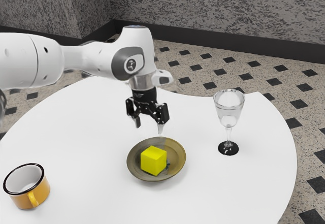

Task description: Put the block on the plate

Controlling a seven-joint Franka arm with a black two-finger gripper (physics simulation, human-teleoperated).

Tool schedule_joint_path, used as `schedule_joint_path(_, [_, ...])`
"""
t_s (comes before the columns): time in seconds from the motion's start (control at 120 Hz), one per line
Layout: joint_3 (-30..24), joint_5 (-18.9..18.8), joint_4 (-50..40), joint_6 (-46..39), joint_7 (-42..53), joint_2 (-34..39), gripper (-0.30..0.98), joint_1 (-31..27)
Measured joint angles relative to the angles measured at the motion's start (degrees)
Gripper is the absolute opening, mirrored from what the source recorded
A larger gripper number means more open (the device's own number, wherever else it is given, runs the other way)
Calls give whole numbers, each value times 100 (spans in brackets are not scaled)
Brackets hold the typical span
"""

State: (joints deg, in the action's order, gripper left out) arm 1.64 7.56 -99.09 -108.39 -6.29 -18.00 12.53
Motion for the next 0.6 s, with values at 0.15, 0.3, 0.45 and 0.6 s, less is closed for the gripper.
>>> schedule_joint_path(0.15, [527,-170,658,477,117,247,67,-89])
schedule_joint_path(0.3, [678,-293,892,885,318,754,68,-210])
schedule_joint_path(0.45, [649,-520,906,1122,496,1242,68,-206])
schedule_joint_path(0.6, [645,-585,907,1258,637,1359,68,-210])
